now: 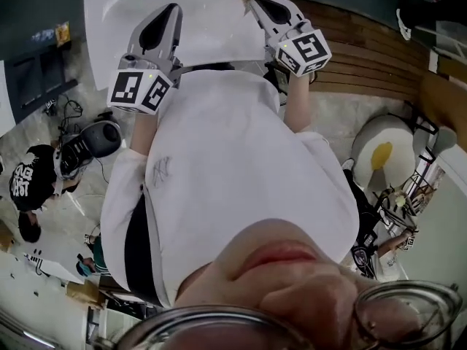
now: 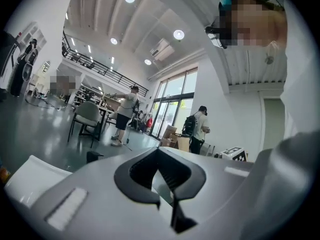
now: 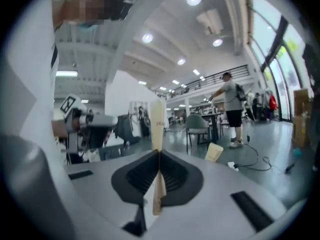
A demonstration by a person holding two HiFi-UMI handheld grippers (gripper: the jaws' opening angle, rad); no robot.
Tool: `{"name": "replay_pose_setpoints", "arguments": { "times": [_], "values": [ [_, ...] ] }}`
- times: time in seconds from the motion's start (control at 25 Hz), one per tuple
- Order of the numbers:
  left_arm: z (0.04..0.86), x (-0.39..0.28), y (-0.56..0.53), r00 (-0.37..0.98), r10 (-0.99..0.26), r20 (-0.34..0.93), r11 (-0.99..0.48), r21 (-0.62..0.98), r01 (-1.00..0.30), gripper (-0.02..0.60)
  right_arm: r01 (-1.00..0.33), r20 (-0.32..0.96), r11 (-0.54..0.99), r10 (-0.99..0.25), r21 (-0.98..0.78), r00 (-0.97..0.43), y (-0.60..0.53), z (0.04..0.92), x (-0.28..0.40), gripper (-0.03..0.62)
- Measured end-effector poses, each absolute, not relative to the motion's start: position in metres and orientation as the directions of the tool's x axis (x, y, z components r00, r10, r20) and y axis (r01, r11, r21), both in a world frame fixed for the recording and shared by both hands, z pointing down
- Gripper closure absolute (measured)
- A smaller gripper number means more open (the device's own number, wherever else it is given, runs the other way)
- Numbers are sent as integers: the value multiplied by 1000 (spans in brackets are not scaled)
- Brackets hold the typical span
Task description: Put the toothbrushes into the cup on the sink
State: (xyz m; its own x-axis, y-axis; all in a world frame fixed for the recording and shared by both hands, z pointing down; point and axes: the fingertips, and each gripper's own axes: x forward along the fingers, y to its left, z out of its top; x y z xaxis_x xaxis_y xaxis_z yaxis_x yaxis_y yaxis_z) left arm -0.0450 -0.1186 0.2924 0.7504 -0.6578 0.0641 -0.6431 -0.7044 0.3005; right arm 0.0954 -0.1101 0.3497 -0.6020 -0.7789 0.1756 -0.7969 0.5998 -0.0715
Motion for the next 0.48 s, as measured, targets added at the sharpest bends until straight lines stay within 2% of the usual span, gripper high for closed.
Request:
{"name": "replay_pose_setpoints", "arguments": {
  "times": [0.12, 0.28, 0.48],
  "values": [
    [292, -28, -118, 788, -614, 53, -744, 297, -599, 580, -822, -13, 532, -841, -201, -541, -107, 312, 113, 579],
    [293, -17, -117, 809, -585, 53, -763, 301, -572, 580, -820, -183, 479, -877, -312, -443, -97, 279, 134, 580],
    [290, -12, -116, 820, -570, 54, -772, 306, -557, 580, -824, -250, 434, -898, -364, -362, -82, 264, 145, 580]
  ]
}}
